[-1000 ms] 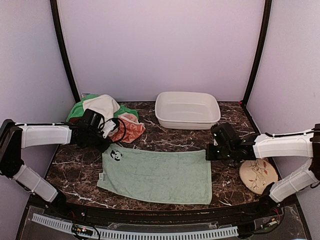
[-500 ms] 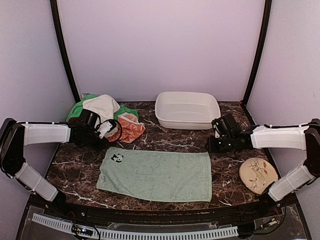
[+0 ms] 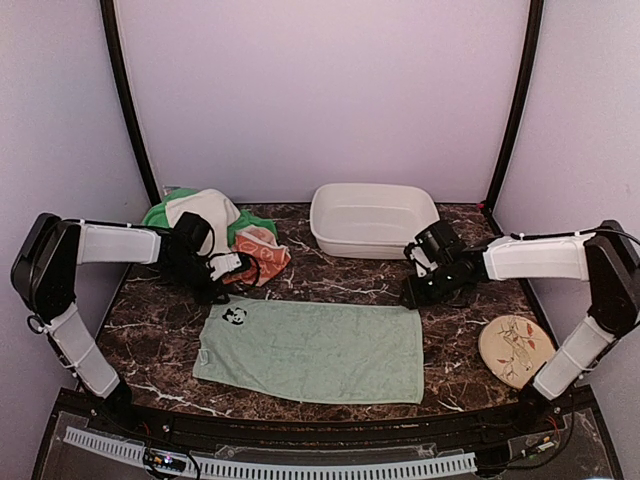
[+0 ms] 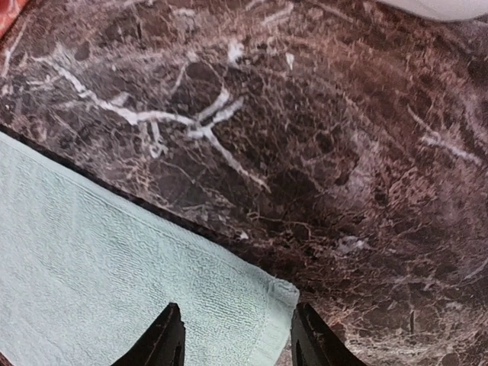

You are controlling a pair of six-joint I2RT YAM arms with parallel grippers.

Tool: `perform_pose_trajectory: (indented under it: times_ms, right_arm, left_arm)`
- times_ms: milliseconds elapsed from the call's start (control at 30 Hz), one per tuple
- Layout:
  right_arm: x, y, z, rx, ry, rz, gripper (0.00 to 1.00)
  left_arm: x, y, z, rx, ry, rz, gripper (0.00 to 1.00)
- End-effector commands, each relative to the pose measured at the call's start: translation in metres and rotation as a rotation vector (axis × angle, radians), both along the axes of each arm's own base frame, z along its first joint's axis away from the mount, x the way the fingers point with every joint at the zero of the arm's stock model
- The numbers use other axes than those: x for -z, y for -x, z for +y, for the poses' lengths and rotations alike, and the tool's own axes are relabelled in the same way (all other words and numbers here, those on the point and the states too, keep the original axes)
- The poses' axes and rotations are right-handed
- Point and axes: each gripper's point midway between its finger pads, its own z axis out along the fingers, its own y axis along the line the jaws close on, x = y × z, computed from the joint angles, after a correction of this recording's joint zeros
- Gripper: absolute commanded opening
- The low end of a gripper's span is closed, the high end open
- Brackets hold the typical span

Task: Roll the towels
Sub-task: Pick up the towel from the center of the board.

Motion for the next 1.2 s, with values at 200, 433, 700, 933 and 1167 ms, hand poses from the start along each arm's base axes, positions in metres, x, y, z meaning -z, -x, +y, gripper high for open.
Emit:
perform_pose_trajectory:
  times_ms: [200, 433, 700, 933, 1167]
  right_arm:
    - [0.019, -0.006, 0.001, -0.07, 0.091, 0.069, 0.43]
    - [0.028, -0.012, -0.006, -0.06, 0.163, 0.077, 0.41]
    - [0.03, -0.019, -0.015, -0.036, 0.222, 0.058, 0.42]
    - [0.028, -0.022, -0.009, -0.044, 0.207, 0.063, 0.42]
    - [0.032, -0.018, -0.007, -0.055, 0.196, 0.083, 0.4]
  left_arm:
    - [0.023, 0.006, 0.003, 0.094, -0.064, 0.045, 0.34]
    - [0.0, 0.006, -0.001, 0.118, -0.048, 0.028, 0.34]
    - [0.0, -0.007, 0.0, 0.12, -0.077, 0.025, 0.29]
    - [0.02, -0.007, 0.004, 0.124, -0.116, 0.07, 0.25]
    - [0.032, -0.001, 0.008, 0.131, -0.139, 0.091, 0.23]
